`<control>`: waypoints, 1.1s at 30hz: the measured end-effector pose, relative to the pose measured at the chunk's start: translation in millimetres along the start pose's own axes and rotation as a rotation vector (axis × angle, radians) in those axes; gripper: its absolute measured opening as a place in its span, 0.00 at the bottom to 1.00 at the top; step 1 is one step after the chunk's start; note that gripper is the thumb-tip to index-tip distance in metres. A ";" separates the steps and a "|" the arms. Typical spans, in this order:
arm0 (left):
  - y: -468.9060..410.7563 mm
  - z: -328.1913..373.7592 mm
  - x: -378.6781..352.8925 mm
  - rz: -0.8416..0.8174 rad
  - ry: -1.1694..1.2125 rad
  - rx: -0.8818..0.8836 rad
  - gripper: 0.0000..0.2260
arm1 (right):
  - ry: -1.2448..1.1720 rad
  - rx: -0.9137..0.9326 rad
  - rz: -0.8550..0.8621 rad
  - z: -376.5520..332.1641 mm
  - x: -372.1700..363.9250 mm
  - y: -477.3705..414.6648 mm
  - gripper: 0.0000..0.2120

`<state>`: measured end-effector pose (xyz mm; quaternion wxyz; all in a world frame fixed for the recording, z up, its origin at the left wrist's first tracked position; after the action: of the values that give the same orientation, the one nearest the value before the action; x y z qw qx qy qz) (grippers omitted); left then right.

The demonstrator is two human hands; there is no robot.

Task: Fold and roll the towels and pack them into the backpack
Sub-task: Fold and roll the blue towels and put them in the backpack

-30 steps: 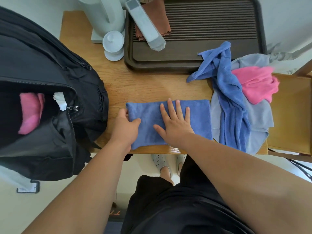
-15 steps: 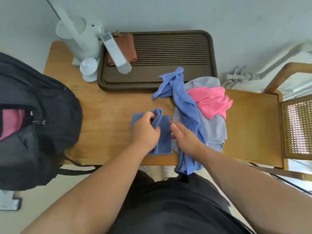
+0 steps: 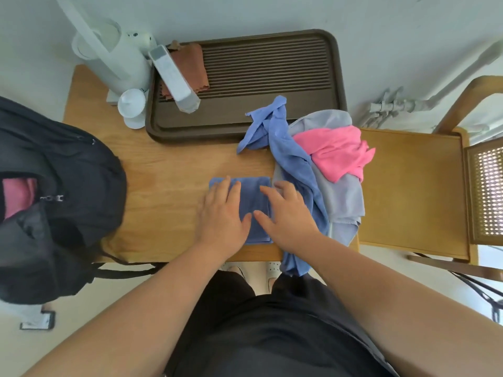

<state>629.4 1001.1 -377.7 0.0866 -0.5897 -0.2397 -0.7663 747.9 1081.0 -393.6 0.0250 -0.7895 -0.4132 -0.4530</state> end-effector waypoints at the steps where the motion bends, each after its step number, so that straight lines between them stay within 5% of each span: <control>1: 0.0 -4.4 -11.5 -0.065 -0.064 0.002 0.37 | 0.151 0.099 0.030 -11.9 0.7 -1.6 0.32; 5: 2.7 -20.6 -48.7 -0.178 -0.149 0.035 0.39 | 0.585 0.273 -0.202 -21.6 -33.2 -12.9 0.34; 9: 5.0 -36.6 -66.5 -0.154 -0.107 0.059 0.40 | 0.762 0.293 -0.307 -1.8 -47.3 -24.3 0.39; 15: 2.0 -42.8 -66.8 -0.191 -0.110 -0.001 0.40 | 0.738 0.288 -0.299 -11.7 -44.0 -29.5 0.40; 18: 8.7 -49.5 -55.9 -0.192 -0.091 -0.024 0.38 | 0.690 0.339 -0.244 -30.5 -31.0 -40.4 0.32; 24: 52.7 -93.4 -27.2 -0.042 0.162 0.248 0.37 | 0.644 0.243 -0.379 -46.7 -30.5 -62.1 0.23; 28: 63.9 -126.1 -19.9 -0.059 0.167 0.360 0.35 | 0.641 0.194 -0.445 -55.1 -43.3 -35.2 0.26; 33: 36.1 -127.8 -3.3 -0.056 0.212 0.289 0.35 | 0.502 0.167 -0.452 -44.0 -41.6 -14.6 0.29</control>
<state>535.1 909.1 -395.5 0.1736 -0.4802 -0.3533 -0.7839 697.2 1046.2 -403.2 0.0897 -0.5373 -0.5941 -0.5919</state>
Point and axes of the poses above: each hand's wrist, its own y-axis away from the middle knuckle, its own x-axis out of the back of the hand, z = x × y, the point moved 8 cm from there along -y, towards the middle knuckle, and after that the axes turned 2 degrees about -x, right-handed, at the moved point
